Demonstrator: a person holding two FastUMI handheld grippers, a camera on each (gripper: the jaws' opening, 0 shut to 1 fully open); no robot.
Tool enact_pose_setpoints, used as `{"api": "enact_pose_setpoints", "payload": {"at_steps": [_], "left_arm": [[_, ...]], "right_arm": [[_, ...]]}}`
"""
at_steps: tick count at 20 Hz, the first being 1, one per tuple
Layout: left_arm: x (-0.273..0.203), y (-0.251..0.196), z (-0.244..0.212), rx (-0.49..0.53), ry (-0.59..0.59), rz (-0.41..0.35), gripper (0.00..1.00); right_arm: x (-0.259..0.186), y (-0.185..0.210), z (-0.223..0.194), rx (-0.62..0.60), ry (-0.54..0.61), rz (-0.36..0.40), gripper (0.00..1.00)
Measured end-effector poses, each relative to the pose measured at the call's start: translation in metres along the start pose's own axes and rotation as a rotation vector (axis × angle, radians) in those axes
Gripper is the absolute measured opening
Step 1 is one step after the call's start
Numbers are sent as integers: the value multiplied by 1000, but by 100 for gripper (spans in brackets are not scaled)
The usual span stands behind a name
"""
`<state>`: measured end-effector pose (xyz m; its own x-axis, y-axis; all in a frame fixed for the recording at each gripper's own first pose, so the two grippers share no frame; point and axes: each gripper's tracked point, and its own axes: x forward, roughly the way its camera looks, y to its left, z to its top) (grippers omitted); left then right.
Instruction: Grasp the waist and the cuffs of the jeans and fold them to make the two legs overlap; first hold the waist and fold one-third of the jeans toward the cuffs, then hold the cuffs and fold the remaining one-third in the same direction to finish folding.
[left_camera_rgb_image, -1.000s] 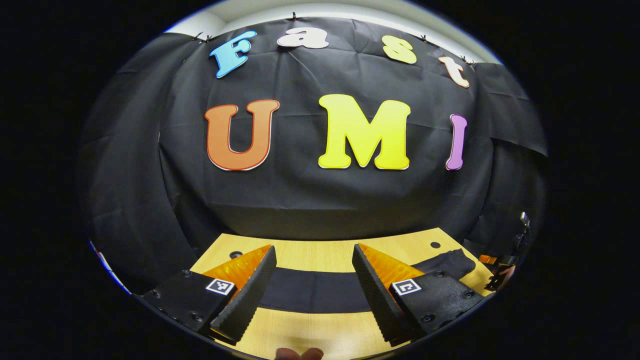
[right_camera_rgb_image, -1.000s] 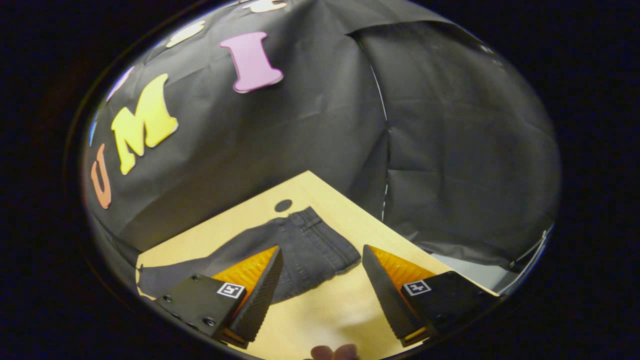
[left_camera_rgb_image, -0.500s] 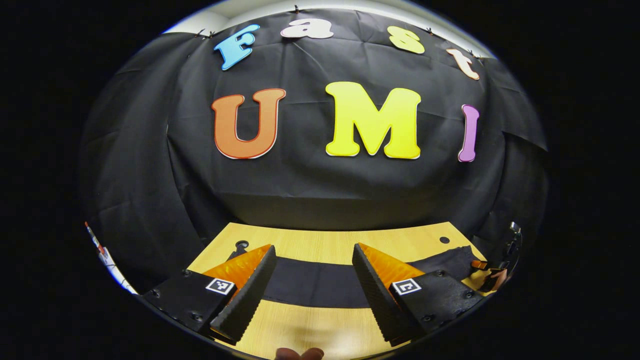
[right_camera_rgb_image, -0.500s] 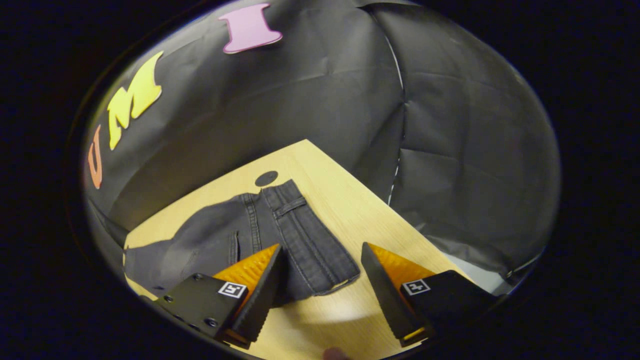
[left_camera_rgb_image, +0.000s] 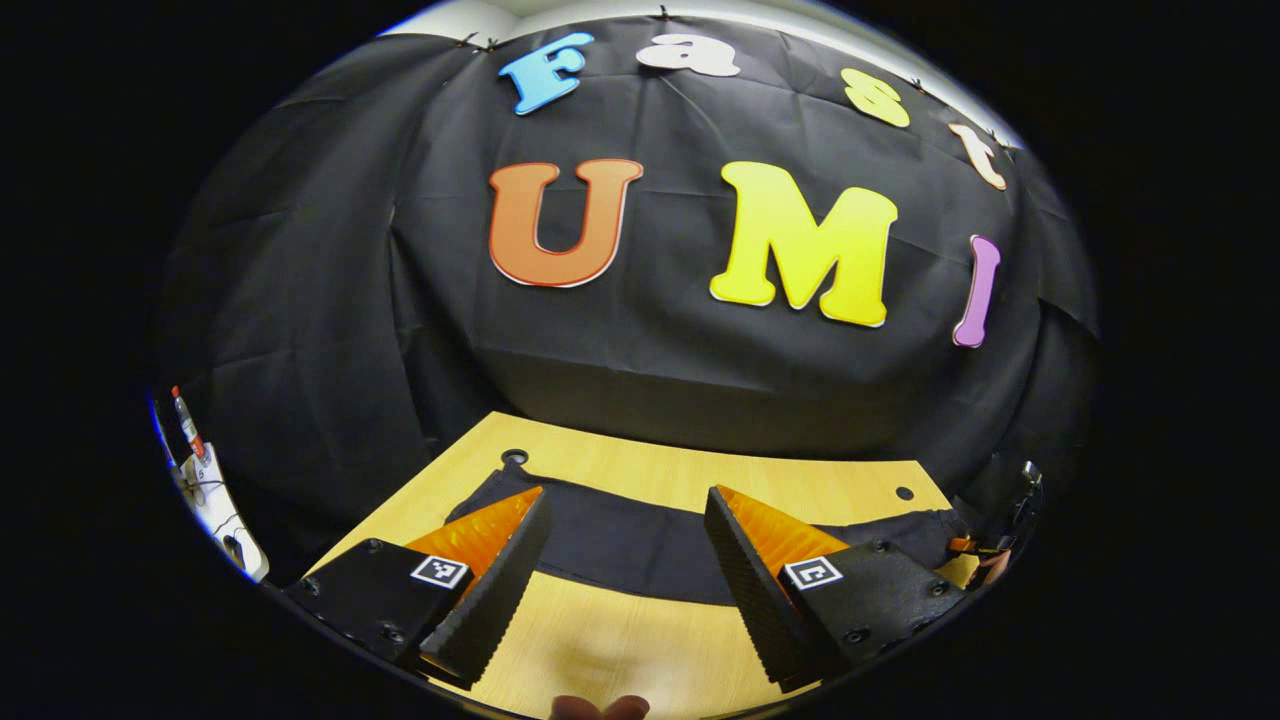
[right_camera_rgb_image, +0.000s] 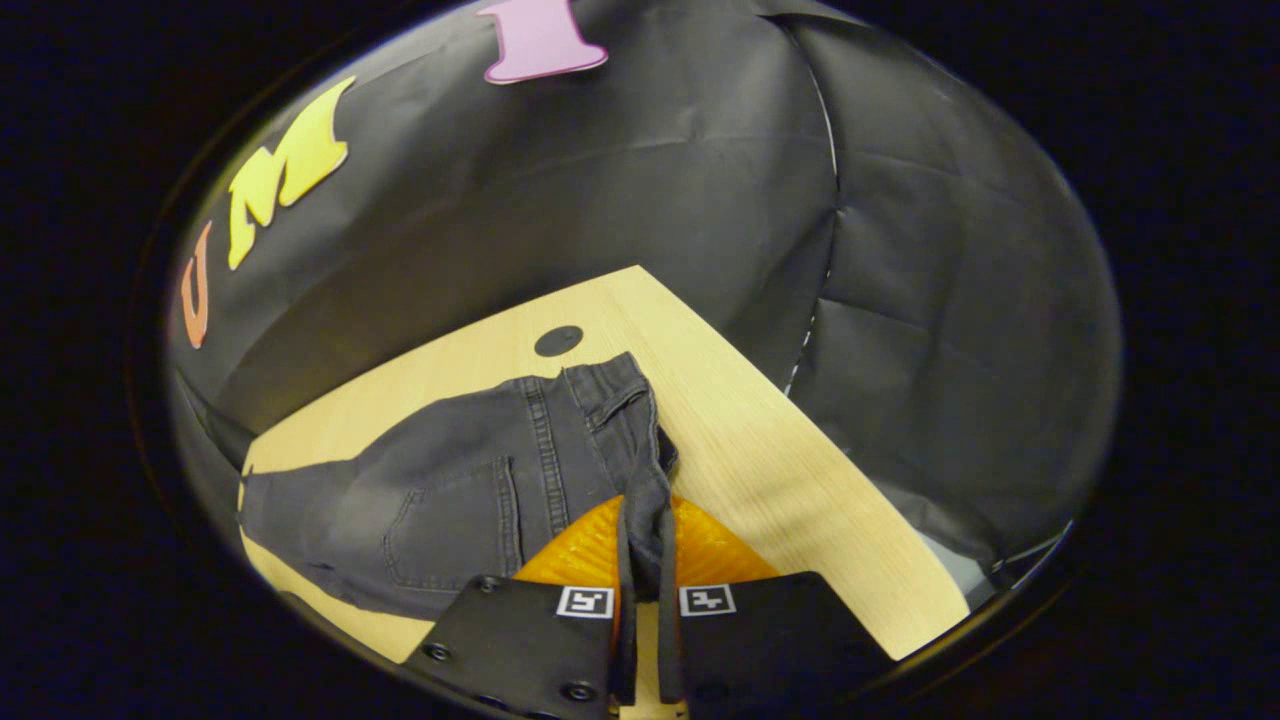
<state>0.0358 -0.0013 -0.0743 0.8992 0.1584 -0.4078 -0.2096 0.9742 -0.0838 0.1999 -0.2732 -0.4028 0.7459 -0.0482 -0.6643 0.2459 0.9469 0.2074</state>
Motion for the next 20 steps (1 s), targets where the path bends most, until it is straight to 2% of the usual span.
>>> {"api": "enact_pose_setpoints", "payload": {"at_steps": [2,4,5,6,9,12,16,20], "left_arm": [[-4,19,0,-12,-13,19,99],[-8,37,0,-23,-30,38,99],[-9,46,0,-28,-37,43,99],[-9,54,1,-34,-45,46,98],[-13,77,-1,-54,-69,44,99],[-13,103,-8,-65,-77,46,99],[-18,130,-12,-87,-91,39,99],[-26,156,-15,-123,-104,28,99]], "right_arm": [[-16,9,12,3,-6,4,1],[-45,21,27,4,-31,23,1],[-62,31,36,-2,-50,31,5],[-78,38,46,-13,-75,38,1],[-126,87,78,-41,-149,73,1],[-163,154,99,-70,-207,117,1],[-201,269,106,-152,-253,219,1],[-211,379,71,-272,-261,301,0]]}}
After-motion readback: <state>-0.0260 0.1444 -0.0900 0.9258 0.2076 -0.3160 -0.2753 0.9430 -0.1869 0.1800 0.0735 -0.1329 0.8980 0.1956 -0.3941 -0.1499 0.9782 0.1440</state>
